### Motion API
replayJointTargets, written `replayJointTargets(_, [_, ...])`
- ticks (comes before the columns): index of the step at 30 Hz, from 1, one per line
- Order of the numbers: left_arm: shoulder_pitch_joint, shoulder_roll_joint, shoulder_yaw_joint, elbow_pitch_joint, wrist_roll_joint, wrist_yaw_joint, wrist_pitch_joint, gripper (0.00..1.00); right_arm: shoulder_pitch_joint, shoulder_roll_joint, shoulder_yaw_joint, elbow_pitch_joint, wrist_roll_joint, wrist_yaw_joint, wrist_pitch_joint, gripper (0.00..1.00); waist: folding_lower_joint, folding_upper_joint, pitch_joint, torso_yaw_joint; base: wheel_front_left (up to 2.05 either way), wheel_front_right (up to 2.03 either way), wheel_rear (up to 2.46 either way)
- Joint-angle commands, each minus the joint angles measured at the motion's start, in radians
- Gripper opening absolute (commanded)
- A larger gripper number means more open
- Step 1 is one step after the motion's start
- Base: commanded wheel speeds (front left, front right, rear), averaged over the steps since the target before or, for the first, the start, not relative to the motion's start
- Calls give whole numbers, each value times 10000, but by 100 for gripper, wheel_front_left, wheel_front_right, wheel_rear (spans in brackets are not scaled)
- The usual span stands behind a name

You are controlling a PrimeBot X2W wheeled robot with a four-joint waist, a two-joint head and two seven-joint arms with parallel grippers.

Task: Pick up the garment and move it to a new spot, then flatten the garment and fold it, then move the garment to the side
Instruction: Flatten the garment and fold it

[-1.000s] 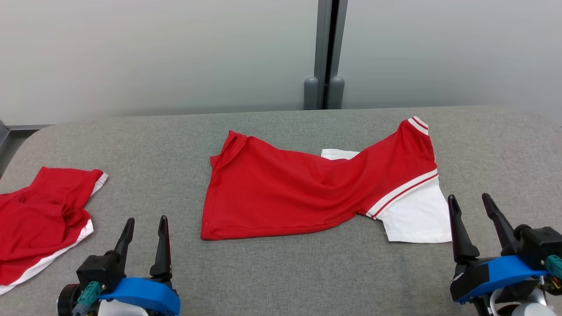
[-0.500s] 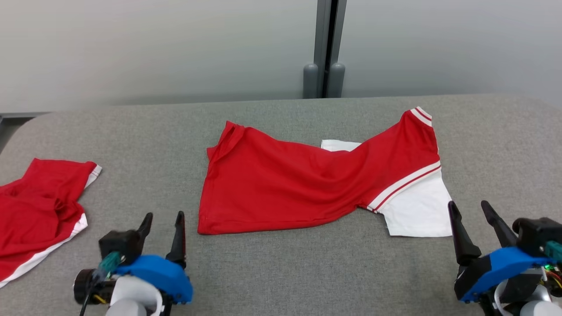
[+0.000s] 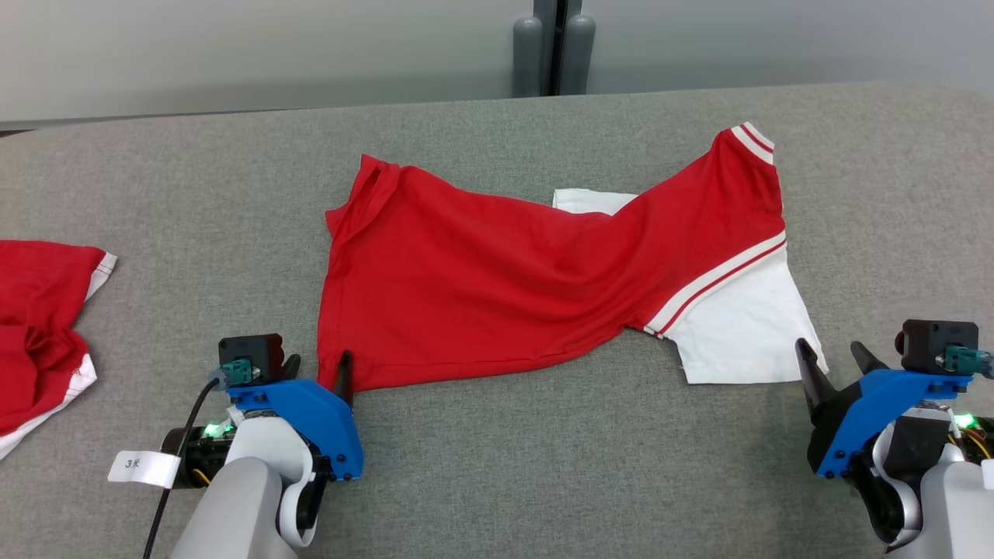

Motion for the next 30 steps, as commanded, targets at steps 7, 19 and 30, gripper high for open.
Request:
replayJointTargets(7, [128,-78,-123,645,-277,35,935,100,-401,-18,-130,817,-124,3,-325,100,-2,0,277,33,0,0,0])
replayJointTargets(19, [504,-147,-431,543,-567,-201,1654,0,-1109,10,106,2439,-181,5,-508,0,-2,0,530,51,0,0,0])
replayJointTargets(30, [981,-283,170,-1300,-1768,-674,858,0,-702,-20,-51,1076,640,3,-1670,0,-2,0,-296,186,0,0,0])
